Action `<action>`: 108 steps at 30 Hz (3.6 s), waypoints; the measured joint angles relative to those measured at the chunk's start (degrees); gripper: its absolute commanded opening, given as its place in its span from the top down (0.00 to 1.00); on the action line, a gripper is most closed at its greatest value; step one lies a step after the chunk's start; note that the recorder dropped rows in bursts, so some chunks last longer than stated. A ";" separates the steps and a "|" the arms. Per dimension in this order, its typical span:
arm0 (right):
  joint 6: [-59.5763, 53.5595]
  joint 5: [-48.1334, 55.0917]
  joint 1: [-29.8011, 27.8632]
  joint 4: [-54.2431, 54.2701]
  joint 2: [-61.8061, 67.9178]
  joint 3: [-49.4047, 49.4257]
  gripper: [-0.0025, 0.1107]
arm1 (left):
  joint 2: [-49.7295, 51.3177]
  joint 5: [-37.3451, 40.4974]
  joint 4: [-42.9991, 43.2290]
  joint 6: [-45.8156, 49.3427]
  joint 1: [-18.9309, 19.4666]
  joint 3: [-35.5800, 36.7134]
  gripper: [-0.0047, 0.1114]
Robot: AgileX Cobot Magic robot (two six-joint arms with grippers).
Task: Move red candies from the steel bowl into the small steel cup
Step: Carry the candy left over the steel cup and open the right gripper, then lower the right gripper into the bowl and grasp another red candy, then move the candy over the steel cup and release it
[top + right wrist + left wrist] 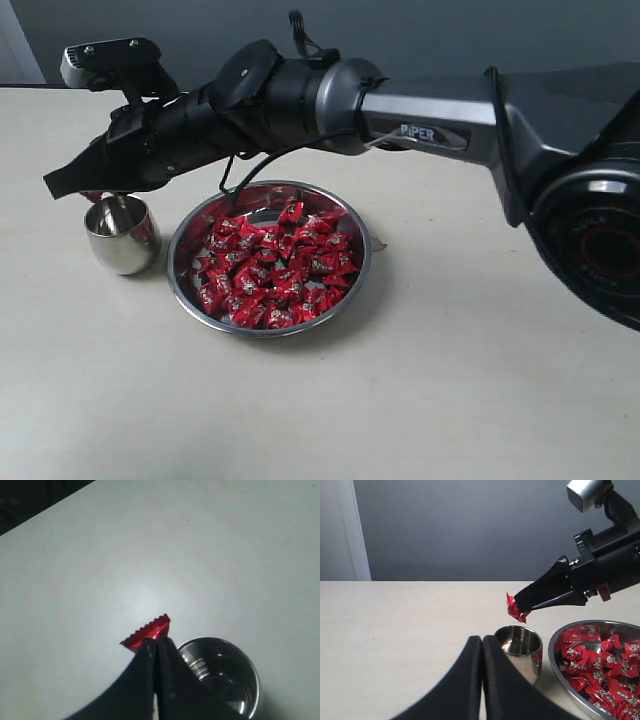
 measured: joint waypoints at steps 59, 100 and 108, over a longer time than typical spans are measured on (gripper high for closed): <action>36.01 6.21 -5.45 -41.70 7.17 -1.38 0.58 | 0.00 0.00 0.00 0.00 0.00 0.00 0.96; 25.79 6.03 -2.72 -22.98 -2.34 -1.38 0.98 | 0.00 0.00 0.00 0.00 0.00 0.00 0.96; 15.40 1.83 1.71 -18.02 -0.80 -1.38 0.91 | 0.00 0.00 0.00 0.00 0.00 0.00 0.96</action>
